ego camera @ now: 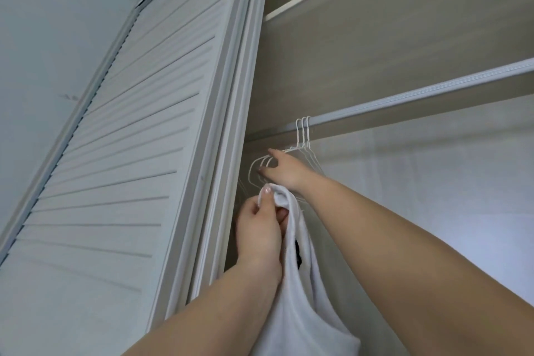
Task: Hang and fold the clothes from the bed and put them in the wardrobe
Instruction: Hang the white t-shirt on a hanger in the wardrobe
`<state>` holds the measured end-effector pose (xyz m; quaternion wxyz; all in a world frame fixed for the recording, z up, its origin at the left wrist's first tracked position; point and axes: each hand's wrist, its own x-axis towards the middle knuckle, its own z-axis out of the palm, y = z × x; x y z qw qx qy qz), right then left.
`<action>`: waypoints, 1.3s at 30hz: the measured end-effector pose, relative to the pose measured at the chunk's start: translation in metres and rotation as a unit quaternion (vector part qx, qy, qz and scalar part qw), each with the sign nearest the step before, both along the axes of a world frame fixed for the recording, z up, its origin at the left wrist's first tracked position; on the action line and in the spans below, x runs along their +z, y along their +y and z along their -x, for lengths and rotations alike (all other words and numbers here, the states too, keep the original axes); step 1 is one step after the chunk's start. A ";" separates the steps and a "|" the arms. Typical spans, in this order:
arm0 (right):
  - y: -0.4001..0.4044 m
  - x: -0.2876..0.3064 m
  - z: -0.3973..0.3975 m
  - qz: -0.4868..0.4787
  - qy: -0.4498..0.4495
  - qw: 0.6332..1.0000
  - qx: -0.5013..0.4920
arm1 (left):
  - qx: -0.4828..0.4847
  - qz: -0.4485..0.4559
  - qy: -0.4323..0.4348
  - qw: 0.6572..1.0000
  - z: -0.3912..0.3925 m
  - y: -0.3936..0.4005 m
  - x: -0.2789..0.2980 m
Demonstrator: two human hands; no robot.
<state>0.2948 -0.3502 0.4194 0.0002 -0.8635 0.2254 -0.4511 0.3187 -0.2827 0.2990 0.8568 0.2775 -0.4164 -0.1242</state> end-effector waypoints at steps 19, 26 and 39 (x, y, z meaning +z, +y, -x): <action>-0.008 -0.013 0.048 0.091 -0.208 0.974 -0.019 | 0.000 0.010 -0.044 0.999 0.002 -0.009 -0.011; 0.010 -0.068 0.122 0.074 -0.199 0.977 0.029 | -0.030 -0.029 -0.061 0.997 0.006 -0.017 -0.030; -0.011 -0.182 0.284 -0.047 -0.273 0.955 -0.101 | -0.014 -0.188 -0.089 0.978 0.055 -0.073 -0.073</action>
